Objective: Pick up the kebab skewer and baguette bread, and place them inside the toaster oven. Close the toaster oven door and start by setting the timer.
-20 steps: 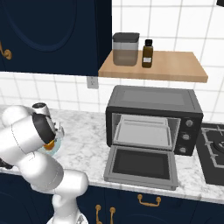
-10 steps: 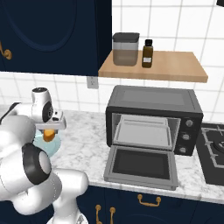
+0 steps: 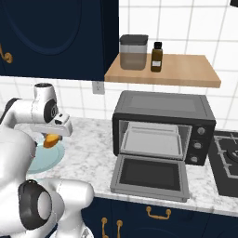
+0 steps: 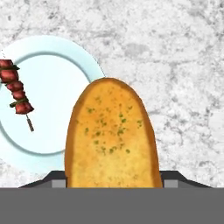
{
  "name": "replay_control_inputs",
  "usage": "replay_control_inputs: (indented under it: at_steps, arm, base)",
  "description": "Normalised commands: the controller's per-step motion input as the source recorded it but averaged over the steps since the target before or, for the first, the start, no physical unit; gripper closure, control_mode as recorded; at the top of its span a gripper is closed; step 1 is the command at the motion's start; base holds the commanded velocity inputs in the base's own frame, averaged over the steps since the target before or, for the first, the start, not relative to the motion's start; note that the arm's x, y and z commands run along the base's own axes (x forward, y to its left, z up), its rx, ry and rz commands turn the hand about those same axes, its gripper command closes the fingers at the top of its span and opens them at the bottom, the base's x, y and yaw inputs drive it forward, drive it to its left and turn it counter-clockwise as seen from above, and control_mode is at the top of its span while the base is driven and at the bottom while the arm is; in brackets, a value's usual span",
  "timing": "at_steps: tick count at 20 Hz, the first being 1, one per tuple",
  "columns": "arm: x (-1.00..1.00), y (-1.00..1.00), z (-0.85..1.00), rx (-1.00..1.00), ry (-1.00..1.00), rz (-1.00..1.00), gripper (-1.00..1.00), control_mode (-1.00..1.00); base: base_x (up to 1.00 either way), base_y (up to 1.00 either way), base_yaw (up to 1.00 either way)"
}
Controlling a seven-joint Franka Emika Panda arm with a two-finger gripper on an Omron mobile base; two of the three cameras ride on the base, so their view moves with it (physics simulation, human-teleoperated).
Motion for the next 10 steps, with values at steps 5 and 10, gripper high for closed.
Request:
replay_control_inputs:
  at_steps: [5,10]
  arm:
    - [-0.47,-0.42,0.28,0.00,0.02,-0.20,1.00,-1.00]
    - [-0.32,-0.39,0.35,0.00,0.10,-0.25,1.00,-1.00]
  base:
    - [0.00,0.00,0.00]
    - [0.00,0.00,0.00]
